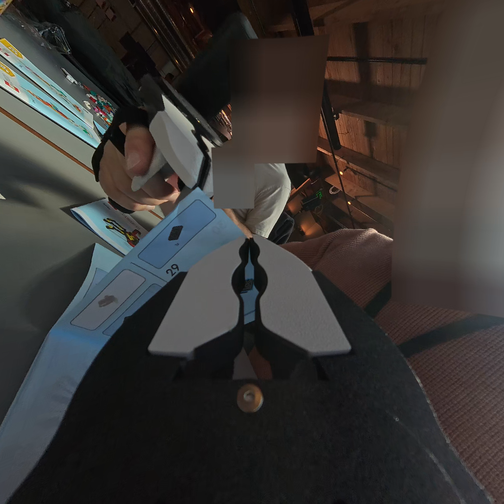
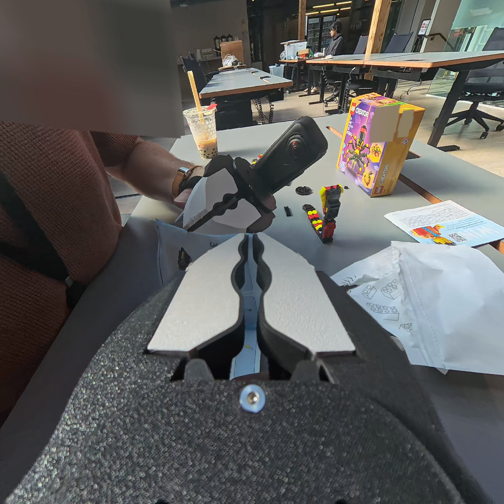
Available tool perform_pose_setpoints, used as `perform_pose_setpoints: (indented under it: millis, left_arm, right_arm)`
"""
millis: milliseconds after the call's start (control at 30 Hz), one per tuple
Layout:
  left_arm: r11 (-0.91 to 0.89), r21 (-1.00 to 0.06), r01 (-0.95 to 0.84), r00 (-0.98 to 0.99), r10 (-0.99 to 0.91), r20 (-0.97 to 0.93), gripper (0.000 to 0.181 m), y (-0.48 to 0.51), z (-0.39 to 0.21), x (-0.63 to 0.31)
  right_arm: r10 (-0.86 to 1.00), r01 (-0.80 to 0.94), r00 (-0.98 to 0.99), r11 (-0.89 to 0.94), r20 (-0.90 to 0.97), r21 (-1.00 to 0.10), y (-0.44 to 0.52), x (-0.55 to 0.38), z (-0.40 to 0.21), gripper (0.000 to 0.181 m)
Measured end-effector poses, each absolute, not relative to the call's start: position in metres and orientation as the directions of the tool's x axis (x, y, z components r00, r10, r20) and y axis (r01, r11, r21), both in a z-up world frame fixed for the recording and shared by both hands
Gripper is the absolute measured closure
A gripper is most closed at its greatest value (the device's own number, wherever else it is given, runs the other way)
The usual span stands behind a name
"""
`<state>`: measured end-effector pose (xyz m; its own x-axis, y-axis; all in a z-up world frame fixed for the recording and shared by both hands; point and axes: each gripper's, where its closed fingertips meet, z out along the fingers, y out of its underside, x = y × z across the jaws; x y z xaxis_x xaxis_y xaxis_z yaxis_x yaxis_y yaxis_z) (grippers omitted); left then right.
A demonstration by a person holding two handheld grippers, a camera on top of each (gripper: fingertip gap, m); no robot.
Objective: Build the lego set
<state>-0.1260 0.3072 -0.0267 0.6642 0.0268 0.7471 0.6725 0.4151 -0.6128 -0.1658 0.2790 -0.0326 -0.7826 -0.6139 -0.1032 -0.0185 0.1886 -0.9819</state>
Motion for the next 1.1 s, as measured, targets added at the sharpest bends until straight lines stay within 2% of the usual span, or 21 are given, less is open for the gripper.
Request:
perform_pose_setpoints:
  millis: [433,533,1100]
  left_arm:
    - [0.414,-0.612,0.674,0.664,0.024,0.748,0.181,0.3072,-0.027,-0.1249]
    - [0.415,-0.61,0.675,0.663,0.023,0.748,0.181,0.3078,-0.0271,-0.1253]
    - [0.405,-0.61,0.681,0.66,0.022,0.751,0.181,0.3105,-0.0282,-0.126]
  right_arm:
    - [-0.608,-0.025,-0.789,0.174,-0.087,-0.984,0.2826,-0.1679,-0.0336,0.181]
    - [-0.639,-0.016,-0.762,0.178,-0.103,-0.984,0.2825,-0.1653,-0.0324,0.17]
    - [-0.714,-0.009,-0.687,0.193,-0.134,-0.981,0.2822,-0.1633,-0.0341,0.176]
